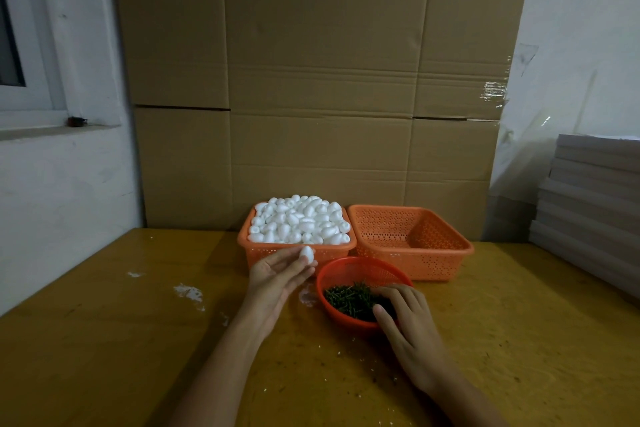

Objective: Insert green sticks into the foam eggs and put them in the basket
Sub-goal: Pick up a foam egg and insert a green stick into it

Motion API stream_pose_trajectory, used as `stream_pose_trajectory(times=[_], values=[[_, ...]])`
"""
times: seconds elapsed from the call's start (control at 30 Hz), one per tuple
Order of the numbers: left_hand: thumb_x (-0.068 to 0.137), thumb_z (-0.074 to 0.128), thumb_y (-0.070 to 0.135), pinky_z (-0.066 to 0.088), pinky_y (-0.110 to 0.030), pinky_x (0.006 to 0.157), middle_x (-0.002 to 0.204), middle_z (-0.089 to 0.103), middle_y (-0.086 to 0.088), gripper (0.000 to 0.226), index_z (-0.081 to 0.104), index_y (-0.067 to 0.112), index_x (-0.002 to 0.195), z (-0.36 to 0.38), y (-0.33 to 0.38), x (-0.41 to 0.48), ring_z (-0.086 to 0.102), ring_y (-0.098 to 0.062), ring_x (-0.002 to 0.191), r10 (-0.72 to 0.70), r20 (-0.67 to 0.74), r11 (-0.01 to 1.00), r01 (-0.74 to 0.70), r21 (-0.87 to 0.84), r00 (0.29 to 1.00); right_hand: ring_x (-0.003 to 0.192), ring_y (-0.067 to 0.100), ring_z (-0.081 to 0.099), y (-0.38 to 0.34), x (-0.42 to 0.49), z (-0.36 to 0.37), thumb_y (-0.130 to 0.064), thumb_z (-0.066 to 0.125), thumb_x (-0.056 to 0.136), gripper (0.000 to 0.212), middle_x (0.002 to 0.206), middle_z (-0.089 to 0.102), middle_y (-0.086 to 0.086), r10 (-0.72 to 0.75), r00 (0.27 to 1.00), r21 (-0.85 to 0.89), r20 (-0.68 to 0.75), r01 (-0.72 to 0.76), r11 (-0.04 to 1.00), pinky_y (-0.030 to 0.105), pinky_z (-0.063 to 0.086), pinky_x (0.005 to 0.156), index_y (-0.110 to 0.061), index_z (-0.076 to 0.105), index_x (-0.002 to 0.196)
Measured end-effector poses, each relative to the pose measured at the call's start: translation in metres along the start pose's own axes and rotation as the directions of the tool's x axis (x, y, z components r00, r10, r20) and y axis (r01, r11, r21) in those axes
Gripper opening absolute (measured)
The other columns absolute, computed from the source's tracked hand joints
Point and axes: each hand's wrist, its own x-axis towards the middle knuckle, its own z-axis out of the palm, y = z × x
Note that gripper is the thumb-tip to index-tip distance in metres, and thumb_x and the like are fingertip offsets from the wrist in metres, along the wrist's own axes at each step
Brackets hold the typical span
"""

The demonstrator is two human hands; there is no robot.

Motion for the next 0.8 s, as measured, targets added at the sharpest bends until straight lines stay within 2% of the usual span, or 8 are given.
stream_pose_trajectory(times=[0.13, 0.33, 0.43, 0.53, 0.63, 0.8], values=[[0.08, 0.084, -0.001, 0.064, -0.033, 0.083, 0.121, 0.074, -0.023, 0.031, 0.08, 0.005, 0.11, 0.003, 0.001, -0.001, 0.074, -0.038, 0.111, -0.008, -0.022, 0.999, 0.007, -0.046, 1.0, 0.137, 0.0, 0.037, -0.003, 0.001, -0.003, -0.056, 0.033, 0.104, 0.049, 0.135, 0.052, -0.019, 0.002, 1.0, -0.023, -0.007, -0.002, 1.0, 0.027, 0.033, 0.116, -0.031, 0.058, 0.137], [0.083, 0.079, -0.003, 0.064, -0.035, 0.083, 0.126, 0.072, -0.023, 0.046, 0.068, 0.0, 0.128, 0.005, 0.004, -0.001, 0.073, -0.039, 0.114, -0.017, -0.005, 0.992, 0.016, -0.127, 1.0, 0.127, 0.002, 0.046, -0.005, 0.004, -0.009, -0.053, 0.035, 0.105, 0.044, 0.133, 0.055, -0.02, 0.025, 0.998, -0.154, -0.051, -0.032, 0.988, 0.032, 0.042, 0.106, -0.032, 0.056, 0.138], [0.085, 0.077, -0.004, 0.064, -0.035, 0.083, 0.124, 0.072, -0.026, 0.04, 0.07, 0.0, 0.125, 0.005, 0.004, 0.0, 0.073, -0.04, 0.113, -0.029, -0.006, 0.991, 0.028, -0.134, 1.0, 0.127, 0.002, 0.048, -0.007, 0.009, -0.011, -0.044, 0.05, 0.104, 0.034, 0.132, 0.056, -0.023, 0.006, 0.996, -0.242, -0.086, -0.026, 0.97, 0.033, 0.041, 0.103, -0.036, 0.058, 0.136], [0.085, 0.077, -0.003, 0.064, -0.035, 0.082, 0.124, 0.072, -0.026, 0.033, 0.074, 0.001, 0.118, 0.005, 0.003, 0.0, 0.073, -0.041, 0.113, -0.035, 0.008, 0.992, 0.036, -0.124, 0.999, 0.117, 0.0, 0.051, -0.007, 0.018, -0.016, -0.032, 0.065, 0.099, 0.028, 0.123, 0.062, -0.023, -0.018, 0.996, -0.203, -0.084, 0.001, 0.979, 0.03, 0.046, 0.098, -0.036, 0.067, 0.127], [0.087, 0.078, 0.0, 0.063, -0.035, 0.084, 0.125, 0.072, -0.025, 0.029, 0.078, 0.004, 0.115, 0.003, 0.002, 0.0, 0.072, -0.041, 0.114, -0.039, 0.018, 0.995, 0.04, -0.094, 0.999, 0.116, 0.004, 0.055, -0.002, 0.031, -0.02, -0.026, 0.074, 0.093, 0.03, 0.121, 0.067, -0.019, -0.027, 1.0, -0.239, -0.008, 0.024, 0.971, 0.019, 0.043, 0.09, -0.034, 0.072, 0.122], [0.086, 0.08, 0.004, 0.063, -0.034, 0.084, 0.124, 0.072, -0.026, 0.029, 0.079, 0.008, 0.115, 0.003, 0.001, 0.001, 0.073, -0.04, 0.113, -0.048, 0.026, 0.994, 0.05, -0.094, 0.998, 0.117, 0.003, 0.06, 0.001, 0.057, -0.023, -0.025, 0.072, 0.095, 0.031, 0.127, 0.069, -0.017, 0.008, 0.954, -0.264, 0.299, 0.074, 0.962, 0.014, 0.046, 0.092, -0.035, 0.072, 0.125]])
